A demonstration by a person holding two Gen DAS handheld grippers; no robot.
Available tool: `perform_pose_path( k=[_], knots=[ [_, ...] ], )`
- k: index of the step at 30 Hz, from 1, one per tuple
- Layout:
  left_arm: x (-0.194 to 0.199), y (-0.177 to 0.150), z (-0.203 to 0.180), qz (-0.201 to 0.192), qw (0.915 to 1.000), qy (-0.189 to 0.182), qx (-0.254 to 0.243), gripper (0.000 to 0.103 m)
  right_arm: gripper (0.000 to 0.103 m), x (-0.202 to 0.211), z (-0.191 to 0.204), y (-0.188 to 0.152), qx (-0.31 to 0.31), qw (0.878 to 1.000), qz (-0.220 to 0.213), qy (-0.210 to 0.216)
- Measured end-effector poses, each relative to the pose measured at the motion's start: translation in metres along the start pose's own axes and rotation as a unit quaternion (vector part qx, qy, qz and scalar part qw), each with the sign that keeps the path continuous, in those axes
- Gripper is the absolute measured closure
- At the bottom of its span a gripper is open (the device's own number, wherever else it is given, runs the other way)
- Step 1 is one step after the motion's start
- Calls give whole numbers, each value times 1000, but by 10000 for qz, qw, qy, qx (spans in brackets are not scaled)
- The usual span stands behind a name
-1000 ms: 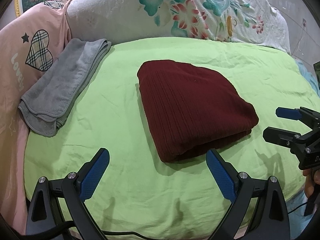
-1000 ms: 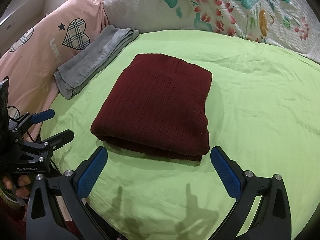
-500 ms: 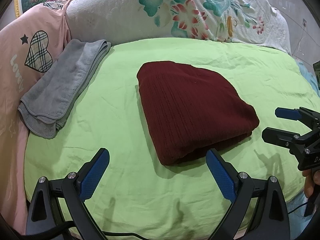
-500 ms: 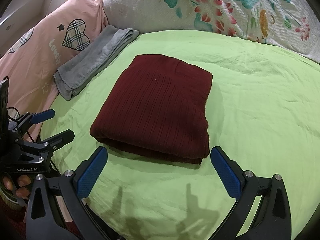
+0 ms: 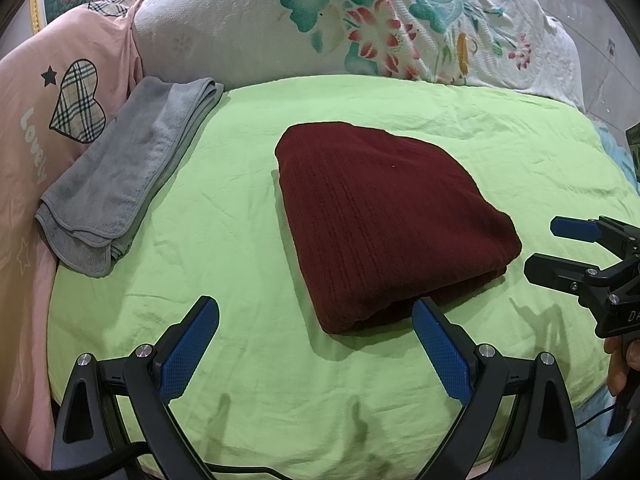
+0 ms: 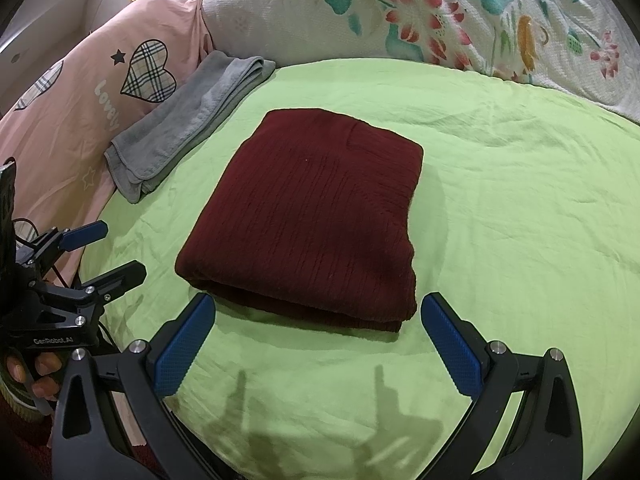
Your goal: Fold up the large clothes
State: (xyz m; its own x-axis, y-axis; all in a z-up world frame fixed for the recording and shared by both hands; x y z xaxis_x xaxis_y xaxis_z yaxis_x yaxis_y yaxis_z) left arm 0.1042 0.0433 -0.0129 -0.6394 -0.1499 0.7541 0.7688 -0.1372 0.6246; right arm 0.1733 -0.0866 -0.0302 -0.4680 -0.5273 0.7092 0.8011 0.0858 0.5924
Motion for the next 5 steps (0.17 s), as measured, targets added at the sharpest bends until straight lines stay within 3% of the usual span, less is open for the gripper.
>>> perform_pose_path(
  k=[5],
  knots=[
    [-5,2,2,66,10000,-31,56,5,1,-5,-1,2,-36,10000,-8,14]
  ],
)
Point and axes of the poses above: each gripper's, at about its wrist camera, not at the fingertips, and x roughly against the way its jaws point, z to its left, y to its top, the point moved 6 cm from there along -x, roughly the way its jaws point, and after that the axes turned 8 degrees about y, right-handed, at the moved point
